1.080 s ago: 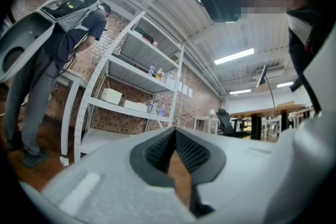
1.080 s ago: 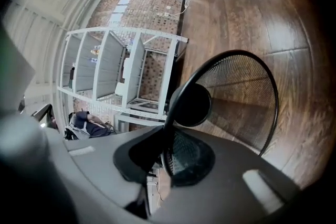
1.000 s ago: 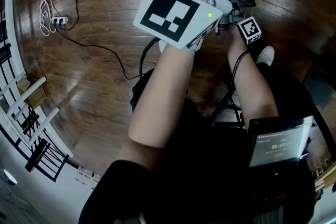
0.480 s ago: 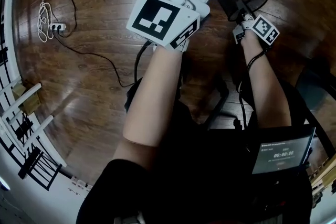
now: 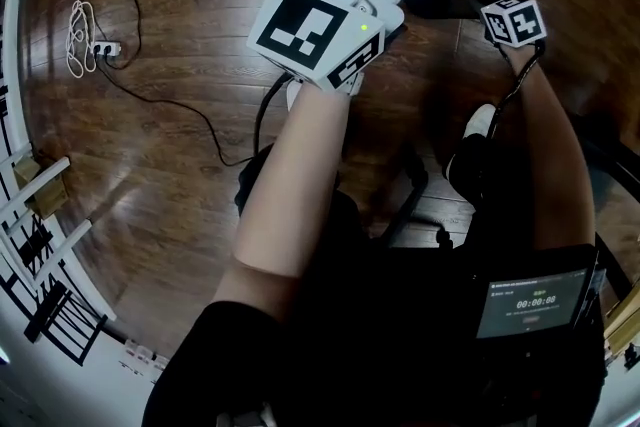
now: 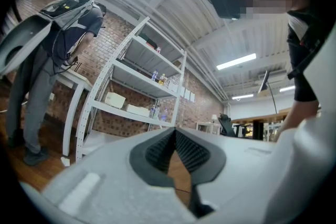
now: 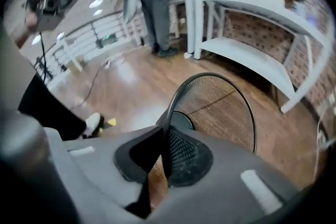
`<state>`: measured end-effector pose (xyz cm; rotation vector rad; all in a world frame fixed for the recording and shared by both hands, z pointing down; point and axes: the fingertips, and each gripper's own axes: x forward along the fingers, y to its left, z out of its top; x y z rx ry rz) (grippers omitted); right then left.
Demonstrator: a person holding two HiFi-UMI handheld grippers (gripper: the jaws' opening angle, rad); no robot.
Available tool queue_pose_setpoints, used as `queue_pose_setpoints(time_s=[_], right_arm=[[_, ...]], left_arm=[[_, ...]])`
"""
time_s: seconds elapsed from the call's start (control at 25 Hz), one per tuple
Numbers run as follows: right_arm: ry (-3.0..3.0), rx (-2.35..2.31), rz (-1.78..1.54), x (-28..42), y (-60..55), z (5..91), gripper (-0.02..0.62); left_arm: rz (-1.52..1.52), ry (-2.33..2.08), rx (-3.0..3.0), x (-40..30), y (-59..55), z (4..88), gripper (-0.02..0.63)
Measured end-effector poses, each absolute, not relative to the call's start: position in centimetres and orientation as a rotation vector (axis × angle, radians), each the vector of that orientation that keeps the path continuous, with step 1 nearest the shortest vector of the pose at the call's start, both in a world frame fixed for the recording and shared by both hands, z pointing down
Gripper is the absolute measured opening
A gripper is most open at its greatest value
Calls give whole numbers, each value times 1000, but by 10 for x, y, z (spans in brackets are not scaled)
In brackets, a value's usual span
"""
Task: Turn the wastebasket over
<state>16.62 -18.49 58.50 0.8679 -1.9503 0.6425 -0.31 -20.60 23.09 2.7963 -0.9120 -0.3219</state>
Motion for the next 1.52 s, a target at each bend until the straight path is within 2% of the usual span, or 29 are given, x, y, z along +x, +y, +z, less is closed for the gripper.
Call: queue_pose_setpoints(time_s=[0.16, 0.32, 0.84, 0.96, 1.0, 1.24, 1.4, 1.52], right_arm=[[-1843, 582, 363, 117, -159, 607, 18], [-1813, 490, 232, 89, -142, 620, 20], [-1802, 441, 199, 87, -125, 633, 29], [-1815, 436, 196, 89, -128, 619, 120], [-1830, 432, 197, 89, -129, 612, 129], [-2097, 567, 184, 71, -150, 505, 125], [-2463, 919, 218, 79, -132, 375, 12], [-2698, 1137, 228, 91, -136, 295, 9]], left_arm=[[-335, -927, 2776, -10, -210, 232, 3], [-355, -926, 2758, -11, -210, 231, 2], [-312, -926, 2768, -7, -210, 237, 3], [-294, -917, 2775, -5, -210, 236, 3], [-291, -910, 2779, -4, -210, 236, 3], [-236, -874, 2826, 10, -202, 238, 3], [-178, -798, 2878, 33, -151, 239, 2], [-134, -760, 2900, 45, -151, 255, 2]])
